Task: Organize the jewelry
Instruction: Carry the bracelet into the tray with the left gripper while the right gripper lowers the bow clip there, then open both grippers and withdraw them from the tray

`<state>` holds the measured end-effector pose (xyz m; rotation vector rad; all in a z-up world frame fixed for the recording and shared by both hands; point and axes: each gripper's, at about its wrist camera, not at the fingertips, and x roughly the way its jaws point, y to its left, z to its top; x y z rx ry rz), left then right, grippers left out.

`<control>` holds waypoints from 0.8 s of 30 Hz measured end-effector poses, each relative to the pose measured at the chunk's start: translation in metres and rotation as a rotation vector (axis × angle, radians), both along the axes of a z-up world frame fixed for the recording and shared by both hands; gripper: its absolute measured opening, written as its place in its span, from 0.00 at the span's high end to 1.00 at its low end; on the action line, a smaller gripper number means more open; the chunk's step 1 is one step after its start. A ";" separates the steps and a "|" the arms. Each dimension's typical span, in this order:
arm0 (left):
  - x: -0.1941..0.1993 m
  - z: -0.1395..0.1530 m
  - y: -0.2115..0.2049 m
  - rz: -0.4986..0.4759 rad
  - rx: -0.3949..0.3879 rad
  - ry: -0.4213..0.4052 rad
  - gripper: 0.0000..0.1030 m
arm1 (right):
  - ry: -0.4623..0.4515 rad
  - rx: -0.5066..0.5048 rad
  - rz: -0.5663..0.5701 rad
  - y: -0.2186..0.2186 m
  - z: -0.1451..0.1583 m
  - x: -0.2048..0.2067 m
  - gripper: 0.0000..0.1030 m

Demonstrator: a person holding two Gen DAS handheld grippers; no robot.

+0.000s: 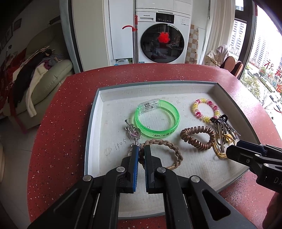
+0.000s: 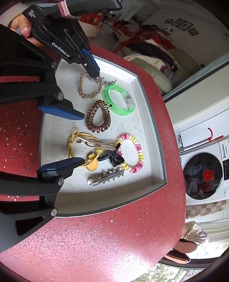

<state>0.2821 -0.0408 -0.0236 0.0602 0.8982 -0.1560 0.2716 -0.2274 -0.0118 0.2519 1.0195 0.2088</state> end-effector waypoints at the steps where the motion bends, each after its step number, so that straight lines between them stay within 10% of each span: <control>1: 0.000 0.000 0.001 0.003 -0.001 0.001 0.77 | -0.001 0.000 0.000 0.000 0.001 -0.001 0.54; 24: 0.000 0.007 0.001 0.014 0.030 -0.035 0.76 | -0.029 0.006 -0.019 -0.004 0.005 -0.005 0.54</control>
